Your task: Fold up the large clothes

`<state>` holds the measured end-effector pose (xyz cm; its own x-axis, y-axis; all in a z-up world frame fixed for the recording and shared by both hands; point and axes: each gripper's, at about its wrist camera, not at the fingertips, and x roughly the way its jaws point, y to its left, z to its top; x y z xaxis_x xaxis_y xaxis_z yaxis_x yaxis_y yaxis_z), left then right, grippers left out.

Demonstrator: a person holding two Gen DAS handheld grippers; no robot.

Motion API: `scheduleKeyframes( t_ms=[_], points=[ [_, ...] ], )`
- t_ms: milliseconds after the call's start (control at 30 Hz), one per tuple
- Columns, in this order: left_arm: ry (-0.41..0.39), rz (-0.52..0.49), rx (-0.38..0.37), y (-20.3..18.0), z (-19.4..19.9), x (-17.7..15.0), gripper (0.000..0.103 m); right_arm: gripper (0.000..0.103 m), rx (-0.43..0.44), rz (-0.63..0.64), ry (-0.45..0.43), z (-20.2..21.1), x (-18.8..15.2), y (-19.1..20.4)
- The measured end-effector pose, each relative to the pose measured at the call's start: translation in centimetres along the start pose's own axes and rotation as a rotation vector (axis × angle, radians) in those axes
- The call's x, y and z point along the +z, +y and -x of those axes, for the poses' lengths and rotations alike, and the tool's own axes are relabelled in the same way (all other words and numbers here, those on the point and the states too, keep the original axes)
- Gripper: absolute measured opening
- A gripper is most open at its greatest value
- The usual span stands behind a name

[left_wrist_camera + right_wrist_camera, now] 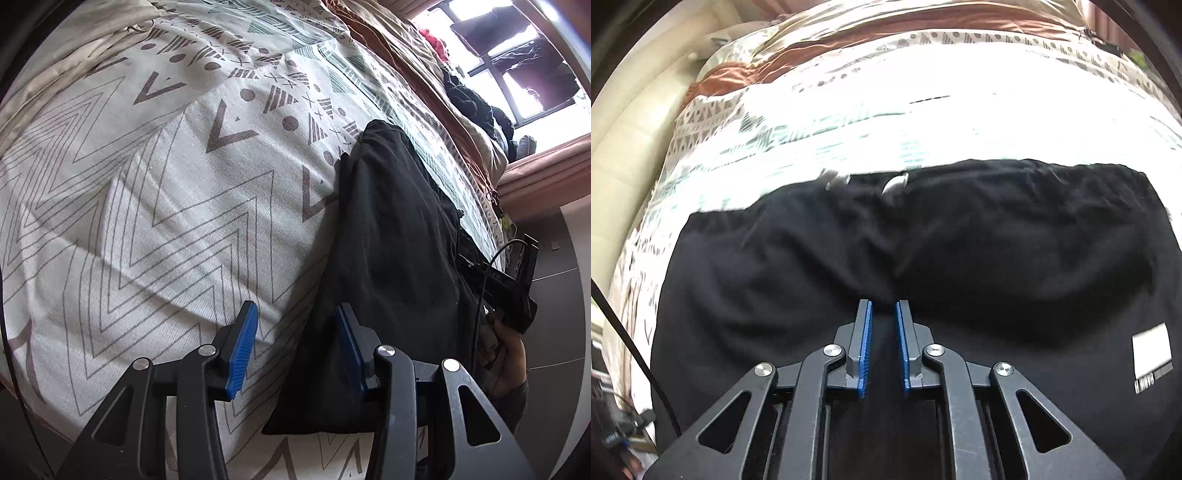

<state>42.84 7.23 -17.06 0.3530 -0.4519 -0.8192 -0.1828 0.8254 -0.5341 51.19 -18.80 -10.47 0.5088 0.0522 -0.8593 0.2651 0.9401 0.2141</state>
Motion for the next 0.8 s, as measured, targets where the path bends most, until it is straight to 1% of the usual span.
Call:
scheduleKeyframes(
  t_ms=[133,267,333,367,433,467,500,533,567,600,733,800],
  points=[
    [-0.012,0.025,-0.030,-0.4,-0.2,0.5,0.045,0.005,0.040,-0.033,0.001,-1.7,1.4,-0.8],
    [-0.043,0.044,-0.075,-1.5,0.9,1.1,0.045,0.005,0.070,-0.030,0.002,-2.1,1.8,-0.9],
    [-0.045,0.036,-0.116,-2.5,1.7,1.1,0.045,0.009,0.105,-0.051,0.026,-1.9,2.0,-1.3],
    [-0.049,0.031,-0.128,-2.8,2.1,1.1,0.045,0.009,0.120,-0.066,0.042,-1.7,1.9,-1.4],
    [-0.056,0.025,-0.130,-3.3,2.7,0.8,0.045,0.012,0.132,-0.063,0.053,-1.0,1.7,-1.3],
    [-0.053,0.027,-0.131,-3.4,3.0,0.7,0.045,0.024,0.134,-0.050,0.048,-0.6,1.4,-1.1],
    [-0.048,0.027,-0.135,-3.4,3.2,0.4,0.046,0.051,0.132,-0.037,0.046,-0.1,1.2,-1.0],
    [-0.041,0.026,-0.136,-3.4,3.2,-0.1,0.056,0.063,0.134,-0.022,0.043,0.6,1.4,-1.1],
    [-0.040,0.027,-0.134,-3.3,3.2,-0.4,0.063,0.068,0.148,-0.004,0.031,1.2,0.9,-0.8],
    [-0.049,0.032,-0.133,-3.0,3.3,-1.1,0.073,0.068,0.157,0.006,0.026,2.2,0.7,-1.4],
    [-0.042,0.060,-0.136,-1.7,3.0,-3.1,0.074,0.068,0.203,0.010,0.015,4.0,-0.6,-1.1],
    [-0.040,0.074,-0.149,-1.1,2.8,-4.0,0.074,0.068,0.212,-0.001,0.016,5.0,-1.7,-1.8]
  ],
)
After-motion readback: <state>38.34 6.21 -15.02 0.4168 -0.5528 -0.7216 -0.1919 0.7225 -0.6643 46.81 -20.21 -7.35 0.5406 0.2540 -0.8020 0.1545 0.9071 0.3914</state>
